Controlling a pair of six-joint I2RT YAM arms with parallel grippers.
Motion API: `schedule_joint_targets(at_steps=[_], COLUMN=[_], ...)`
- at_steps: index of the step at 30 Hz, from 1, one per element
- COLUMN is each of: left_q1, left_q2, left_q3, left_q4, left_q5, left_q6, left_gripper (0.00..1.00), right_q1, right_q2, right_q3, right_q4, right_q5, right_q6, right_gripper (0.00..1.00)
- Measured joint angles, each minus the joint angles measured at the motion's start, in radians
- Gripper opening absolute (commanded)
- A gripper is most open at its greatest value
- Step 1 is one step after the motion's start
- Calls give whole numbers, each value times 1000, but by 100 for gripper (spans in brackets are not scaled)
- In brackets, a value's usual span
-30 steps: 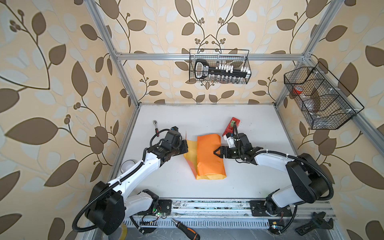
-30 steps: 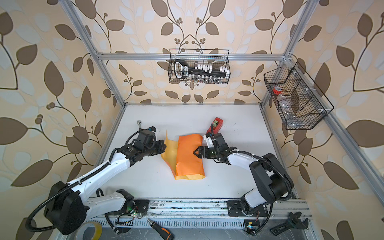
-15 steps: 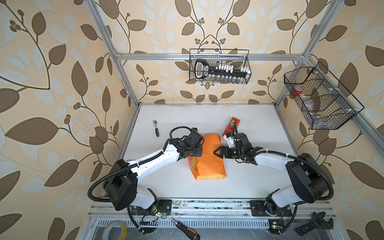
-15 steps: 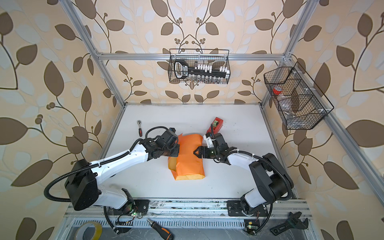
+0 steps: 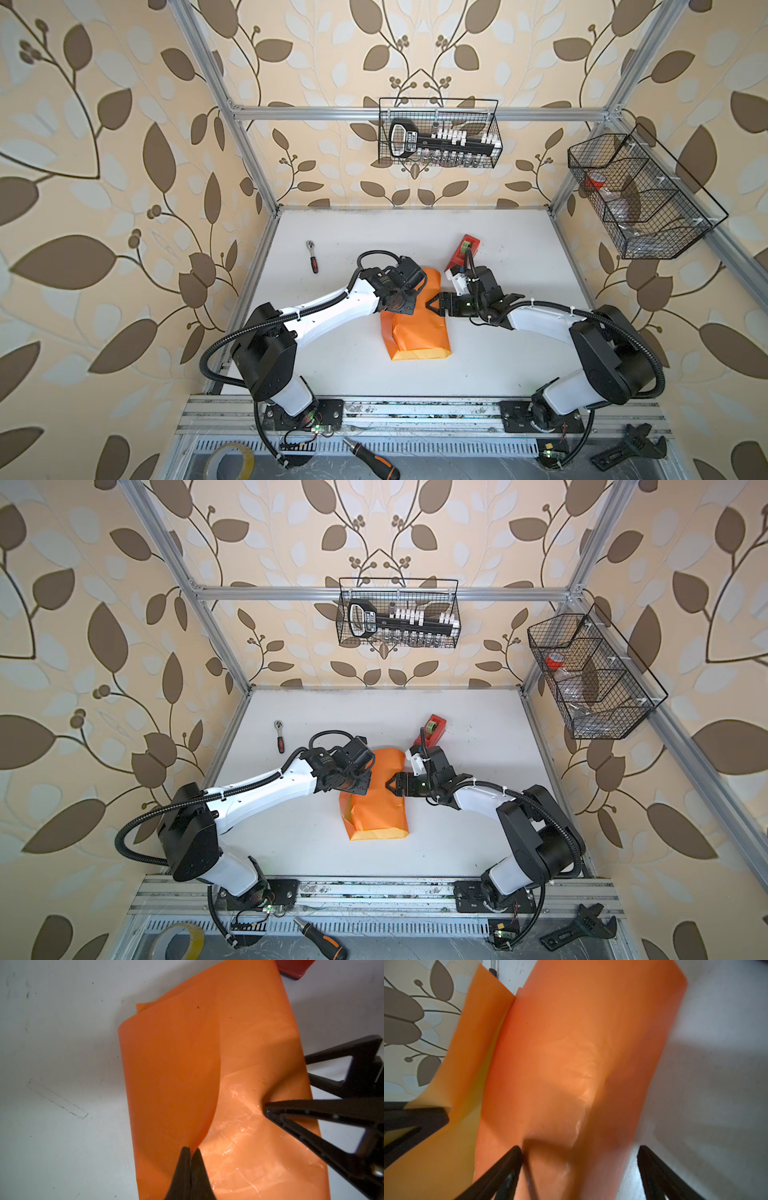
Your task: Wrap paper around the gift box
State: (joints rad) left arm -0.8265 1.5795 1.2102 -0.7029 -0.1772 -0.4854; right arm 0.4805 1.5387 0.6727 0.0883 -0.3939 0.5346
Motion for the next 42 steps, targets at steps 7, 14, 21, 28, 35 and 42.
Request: schedule_joint_targets(at_steps=[7,14,21,28,35,42], left_q1=[-6,-6,-6,-6,-6,-6], left_q2=[24,32,32,67,125,163], left_q3=[26,49,82,125,150,182], left_q4=[-54,-147,-160,-165,-166,-150], left_q5=[-7,-56,8,72,131,158], left_q6=[54,153,197,197,160,114], left_gripper=[0,0,0,0,0,0], right_q1=[0,0,1,1,1,2], right_q2=[0,0,0,0,0,0], right_q3=[0,5,5,5,5,5], right_q4=[-1,-9,-10,-9,-9,-9], right_q5=[0,0,1,1,0,1], right_q6=[0,0,0,0,0,4], right_gripper=[87,87,87,87,87,87])
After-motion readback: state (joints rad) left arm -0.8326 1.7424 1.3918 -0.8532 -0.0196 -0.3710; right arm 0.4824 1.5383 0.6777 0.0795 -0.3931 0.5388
